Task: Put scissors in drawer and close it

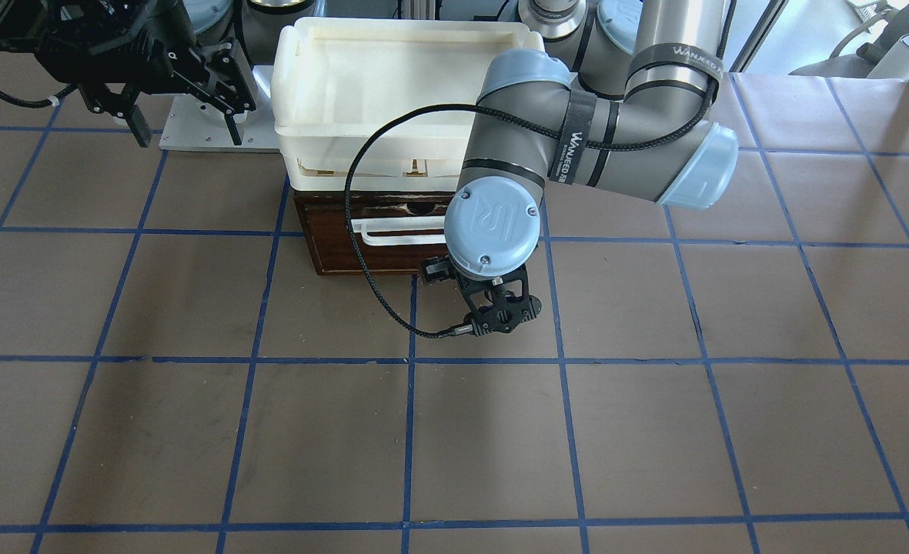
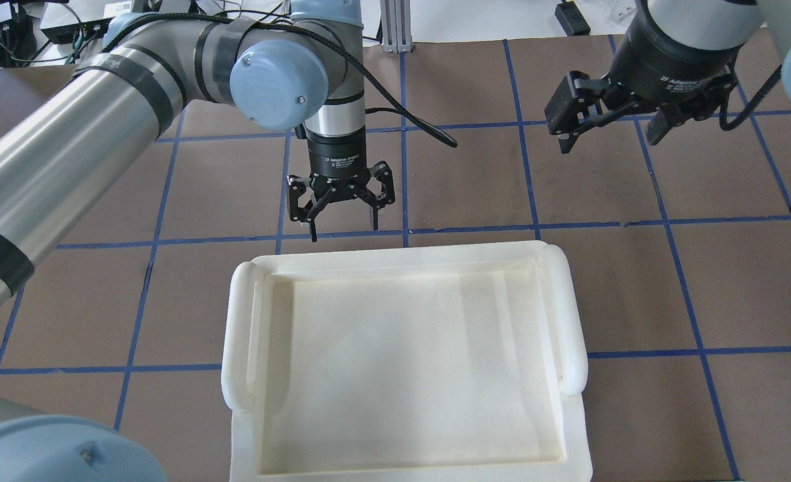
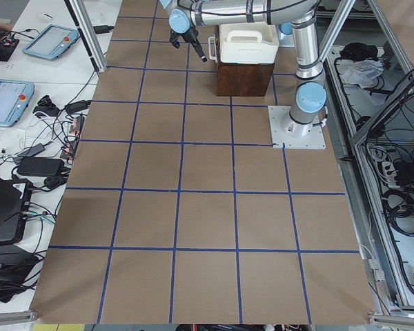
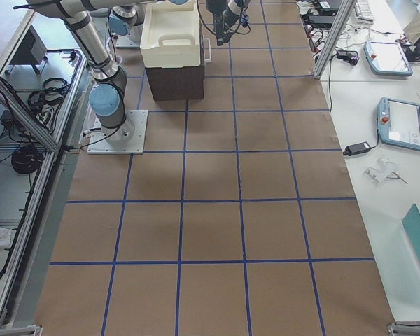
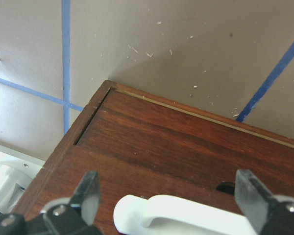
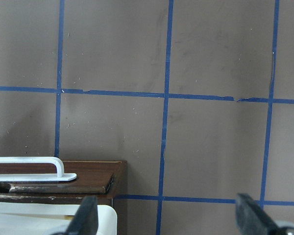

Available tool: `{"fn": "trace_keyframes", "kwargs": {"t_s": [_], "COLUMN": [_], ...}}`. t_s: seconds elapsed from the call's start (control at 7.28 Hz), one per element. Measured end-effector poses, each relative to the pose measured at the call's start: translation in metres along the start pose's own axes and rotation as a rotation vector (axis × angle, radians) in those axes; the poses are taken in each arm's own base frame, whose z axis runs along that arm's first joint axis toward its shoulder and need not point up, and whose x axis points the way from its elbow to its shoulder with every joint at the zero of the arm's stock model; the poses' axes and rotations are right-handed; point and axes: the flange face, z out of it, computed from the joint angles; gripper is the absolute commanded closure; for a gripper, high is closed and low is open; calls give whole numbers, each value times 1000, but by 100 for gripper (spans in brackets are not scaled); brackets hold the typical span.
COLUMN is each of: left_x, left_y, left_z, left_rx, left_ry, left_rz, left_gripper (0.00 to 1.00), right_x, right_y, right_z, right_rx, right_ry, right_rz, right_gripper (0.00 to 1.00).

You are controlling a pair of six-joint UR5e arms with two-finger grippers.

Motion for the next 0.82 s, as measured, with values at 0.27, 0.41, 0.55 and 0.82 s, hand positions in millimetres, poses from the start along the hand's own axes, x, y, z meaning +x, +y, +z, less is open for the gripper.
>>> {"fn": "trace_keyframes", "kwargs": {"t_s": [0.27,0.41,0.55,0.82], "left_x": [-34,-66,-98,-148], "left_y": [-22,-32,-35,-23], "left_z": [-54,-82,-106,-143], "left_rx": [161,246,320,409], "left_ry": [76,80,69,57], "left_rz": [140,243,309,315], "left_gripper": [0,0,0,0], "right_x": [0,0,0,0], "right_y": [0,0,0,0], "right_z": [0,0,0,1], "right_rx": [0,-1,-1,-2], "right_ry": [0,0,0,0], "right_rz": [1,0,0,0], "right_gripper": [0,0,0,0]}}
